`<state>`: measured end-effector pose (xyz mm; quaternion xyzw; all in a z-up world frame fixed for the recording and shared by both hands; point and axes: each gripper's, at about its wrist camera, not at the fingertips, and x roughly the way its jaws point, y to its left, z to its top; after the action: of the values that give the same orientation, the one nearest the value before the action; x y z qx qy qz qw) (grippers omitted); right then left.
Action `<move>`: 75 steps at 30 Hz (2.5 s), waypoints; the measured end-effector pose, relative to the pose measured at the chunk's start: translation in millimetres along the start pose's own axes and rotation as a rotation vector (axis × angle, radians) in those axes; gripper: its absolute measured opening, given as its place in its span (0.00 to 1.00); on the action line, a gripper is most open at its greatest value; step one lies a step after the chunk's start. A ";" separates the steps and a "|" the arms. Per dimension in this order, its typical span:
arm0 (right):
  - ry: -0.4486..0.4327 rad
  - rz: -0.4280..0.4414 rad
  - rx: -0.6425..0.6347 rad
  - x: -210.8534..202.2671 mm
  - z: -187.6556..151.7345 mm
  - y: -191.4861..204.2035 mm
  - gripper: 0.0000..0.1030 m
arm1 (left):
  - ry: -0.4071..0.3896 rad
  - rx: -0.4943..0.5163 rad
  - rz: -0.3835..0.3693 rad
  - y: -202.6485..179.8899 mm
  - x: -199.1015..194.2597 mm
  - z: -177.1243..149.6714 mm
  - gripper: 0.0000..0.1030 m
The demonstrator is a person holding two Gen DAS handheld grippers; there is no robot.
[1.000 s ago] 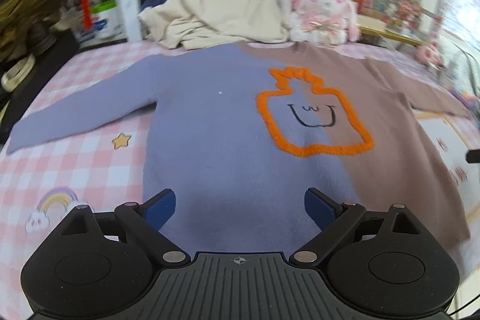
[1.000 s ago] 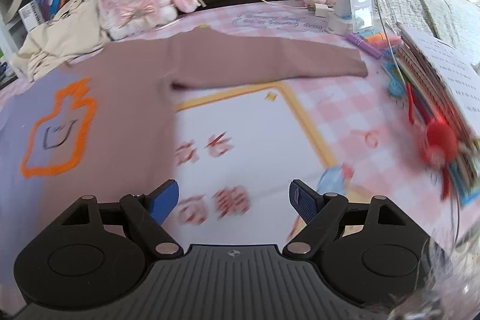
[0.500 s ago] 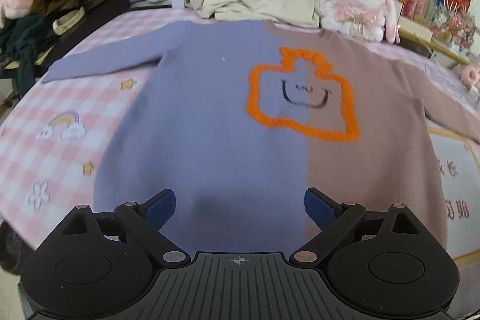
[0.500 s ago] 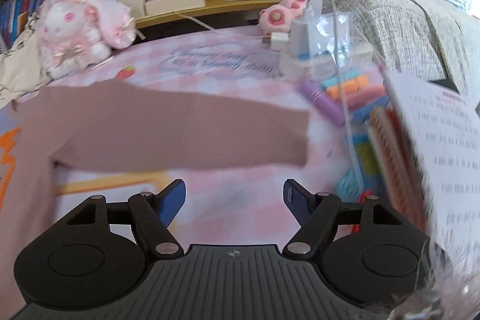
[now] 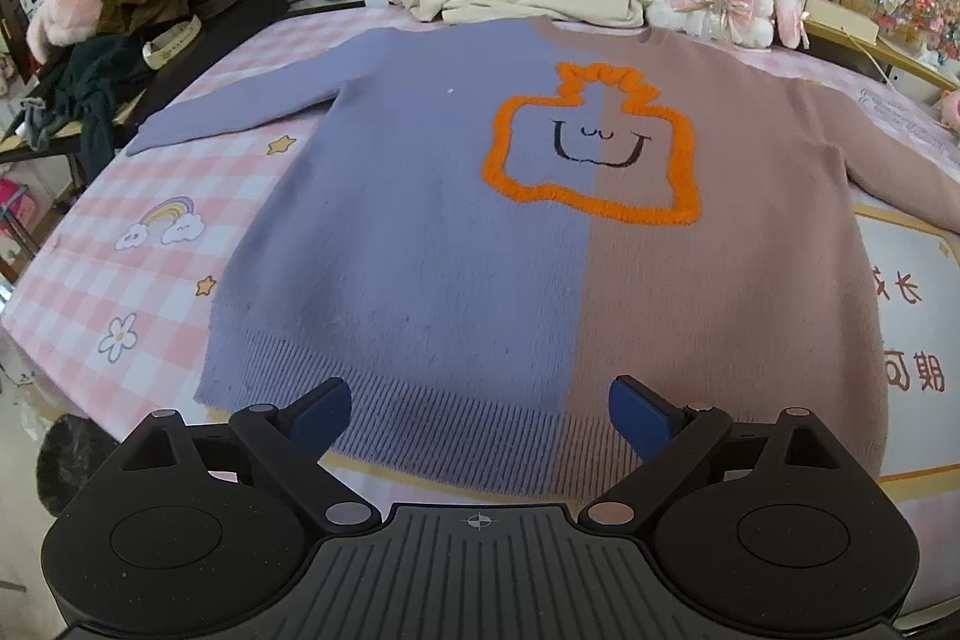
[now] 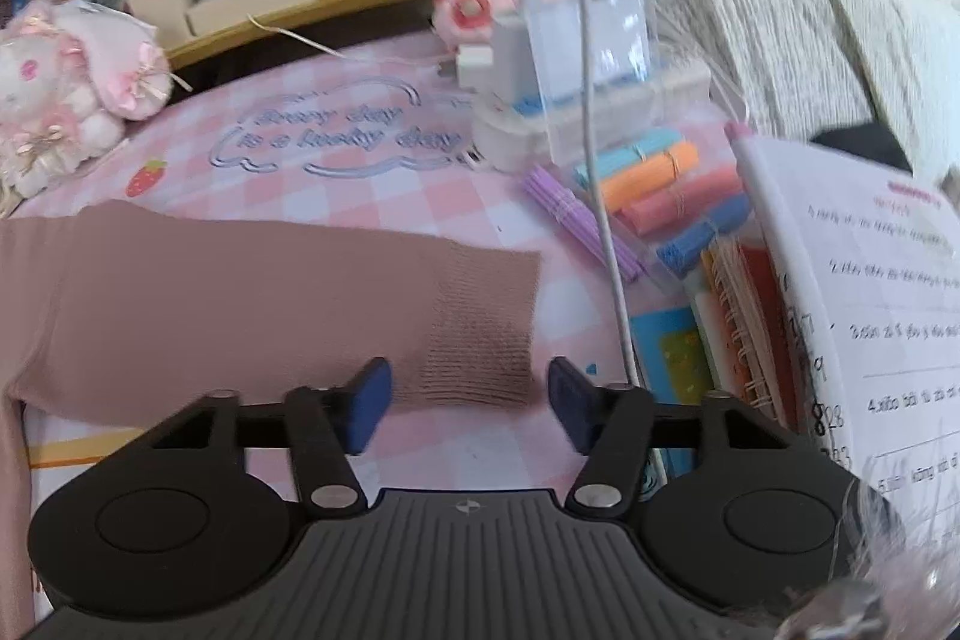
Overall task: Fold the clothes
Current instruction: 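Grasp the mauve sleeve cuff with the right gripper and lift it, then fold the mauve sleeve across the sweater front with the right gripper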
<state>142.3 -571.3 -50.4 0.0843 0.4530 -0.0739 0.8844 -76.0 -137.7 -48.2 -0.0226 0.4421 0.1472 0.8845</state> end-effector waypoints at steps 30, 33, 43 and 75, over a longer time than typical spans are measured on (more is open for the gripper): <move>-0.247 0.525 -0.236 -78.2 77.4 249.7 0.09 | -0.098 0.028 0.020 48.2 -1.1 -3.2 0.92; -0.262 0.573 -0.267 -85.9 73.8 295.0 0.09 | -0.113 0.051 0.022 56.3 -1.4 -3.4 0.92; -0.272 0.602 -0.335 -81.0 50.5 396.2 0.09 | -0.119 0.051 0.054 93.7 1.0 -4.1 0.92; 0.055 0.475 -0.415 -62.8 -38.7 258.7 0.44 | -0.080 0.060 -0.018 121.2 30.8 7.6 0.92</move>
<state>129.0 -307.4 -0.2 0.0076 0.4496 0.2311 0.8628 -86.6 -13.2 -57.0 0.0059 0.4103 0.1265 0.9031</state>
